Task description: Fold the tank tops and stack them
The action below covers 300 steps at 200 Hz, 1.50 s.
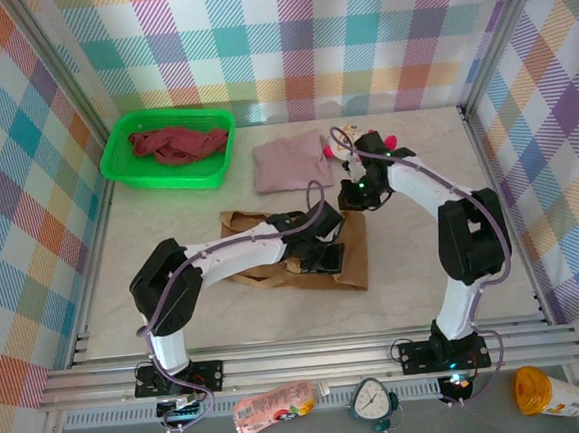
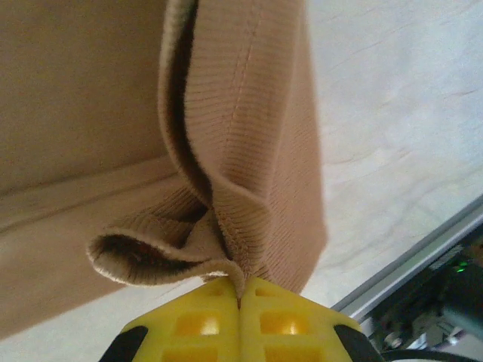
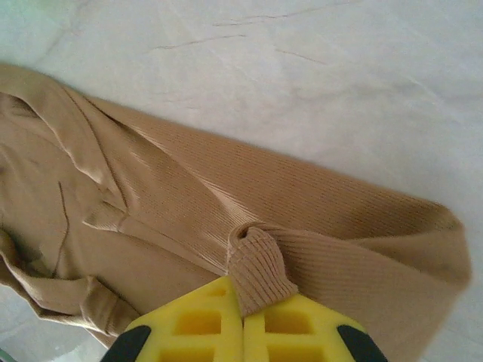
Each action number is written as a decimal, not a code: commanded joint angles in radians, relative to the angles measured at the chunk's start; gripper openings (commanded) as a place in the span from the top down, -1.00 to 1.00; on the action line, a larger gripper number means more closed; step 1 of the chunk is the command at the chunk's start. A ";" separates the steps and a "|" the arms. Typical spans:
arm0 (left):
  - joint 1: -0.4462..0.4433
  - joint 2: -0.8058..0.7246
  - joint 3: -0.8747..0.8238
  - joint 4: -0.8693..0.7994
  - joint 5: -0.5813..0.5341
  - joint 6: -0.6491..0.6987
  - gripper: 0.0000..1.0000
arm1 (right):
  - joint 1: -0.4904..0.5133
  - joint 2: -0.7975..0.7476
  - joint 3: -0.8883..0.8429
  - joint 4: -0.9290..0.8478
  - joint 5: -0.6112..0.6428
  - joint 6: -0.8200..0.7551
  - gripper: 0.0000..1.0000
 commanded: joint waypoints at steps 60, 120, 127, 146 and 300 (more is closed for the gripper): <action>0.072 -0.161 -0.184 -0.018 -0.057 -0.010 1.00 | 0.102 0.156 0.148 0.053 -0.062 0.100 0.93; 0.074 -0.213 -0.208 -0.088 -0.075 0.001 0.99 | 0.116 0.155 0.168 0.049 -0.068 0.100 0.92; 0.075 -0.208 -0.221 -0.077 -0.067 -0.004 0.99 | 0.121 0.164 0.167 0.050 -0.073 0.101 0.92; 0.075 -0.206 -0.246 -0.066 -0.079 -0.014 0.99 | 0.136 0.178 0.161 0.060 -0.081 0.108 0.91; 0.080 -0.240 -0.197 -0.281 -0.287 0.048 0.92 | 0.193 0.214 0.198 0.166 -0.143 0.202 0.90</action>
